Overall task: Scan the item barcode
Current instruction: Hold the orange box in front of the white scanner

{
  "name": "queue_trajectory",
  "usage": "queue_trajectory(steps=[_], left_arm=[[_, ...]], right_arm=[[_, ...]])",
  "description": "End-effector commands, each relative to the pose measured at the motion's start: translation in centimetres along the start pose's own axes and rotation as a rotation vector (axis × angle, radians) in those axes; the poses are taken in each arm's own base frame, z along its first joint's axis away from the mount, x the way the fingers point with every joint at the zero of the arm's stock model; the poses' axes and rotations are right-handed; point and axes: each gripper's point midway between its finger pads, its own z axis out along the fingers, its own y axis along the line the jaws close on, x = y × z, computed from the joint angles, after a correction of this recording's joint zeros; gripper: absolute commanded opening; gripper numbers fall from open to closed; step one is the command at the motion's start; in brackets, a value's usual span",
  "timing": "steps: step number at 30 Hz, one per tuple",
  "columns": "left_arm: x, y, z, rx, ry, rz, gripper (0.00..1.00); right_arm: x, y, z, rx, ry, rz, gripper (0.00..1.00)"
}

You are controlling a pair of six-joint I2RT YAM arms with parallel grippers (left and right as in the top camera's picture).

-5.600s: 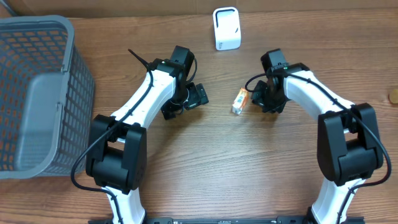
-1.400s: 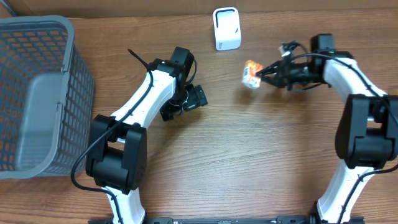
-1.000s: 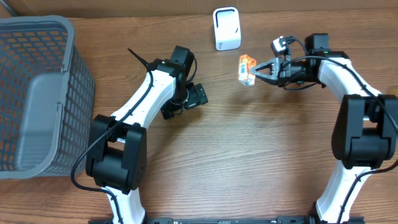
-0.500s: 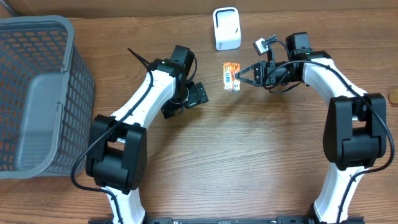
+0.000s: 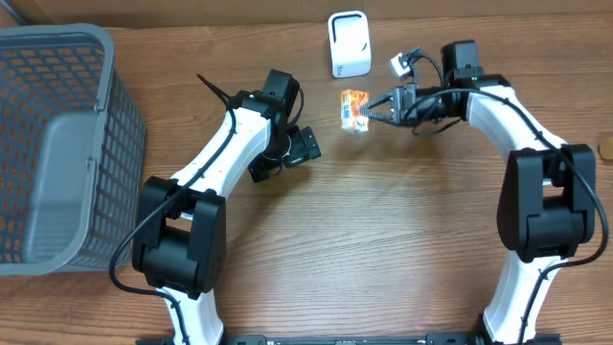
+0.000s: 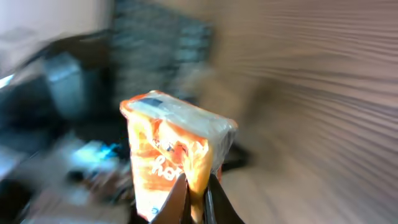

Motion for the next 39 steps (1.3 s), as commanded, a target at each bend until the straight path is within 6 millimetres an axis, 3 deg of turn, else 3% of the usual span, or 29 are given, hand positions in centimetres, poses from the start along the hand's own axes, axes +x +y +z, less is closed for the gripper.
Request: queue_trajectory(steps=[1, 4, 6, 8, 9, 16, 20, 27, 32, 35, 39], left_arm=[[-0.1, 0.2, -0.1, -0.014, -0.014, 0.010, 1.00], [-0.1, 0.2, -0.1, -0.014, -0.014, 0.010, 1.00], [-0.1, 0.2, -0.1, -0.014, -0.014, 0.010, 1.00], [-0.1, 0.2, -0.1, -0.014, -0.014, 0.010, 1.00], [-0.1, 0.2, -0.1, -0.014, -0.014, 0.010, 1.00], [-0.1, 0.2, -0.1, -0.014, -0.014, 0.010, 1.00], [-0.1, 0.2, -0.1, -0.014, -0.014, 0.010, 1.00], [-0.1, 0.2, -0.1, -0.014, -0.014, 0.010, 1.00], [-0.1, 0.2, -0.1, -0.014, -0.014, 0.010, 1.00], [-0.1, 0.2, -0.1, -0.014, -0.014, 0.010, 1.00], [-0.1, 0.2, -0.1, -0.014, -0.014, 0.010, 1.00]], right_arm=[[-3.5, -5.8, -3.5, 0.576, -0.146, 0.131, 0.04], [-5.3, -6.5, -6.6, 0.868, -0.207, 0.106, 0.04], [-6.9, -6.5, -10.1, 1.201, -0.310, 0.067, 0.04], [-7.9, -5.9, -11.7, 1.397, -0.378, 0.002, 0.04], [-9.2, -4.6, -11.7, 1.537, -0.426, -0.122, 0.04], [-14.3, -0.8, -7.4, 1.606, -0.518, -0.495, 0.04], [-16.6, 0.6, -6.3, 1.568, -0.608, -0.586, 0.04], [-18.7, 1.8, 0.7, 1.244, -0.442, -0.954, 0.04], [-19.4, -0.6, 1.6, 1.347, -0.326, -1.157, 0.04], [-19.5, -2.7, 0.7, 1.492, -0.221, -1.238, 0.04], [-19.7, -3.6, -0.1, 1.537, -0.167, -1.274, 0.04]])
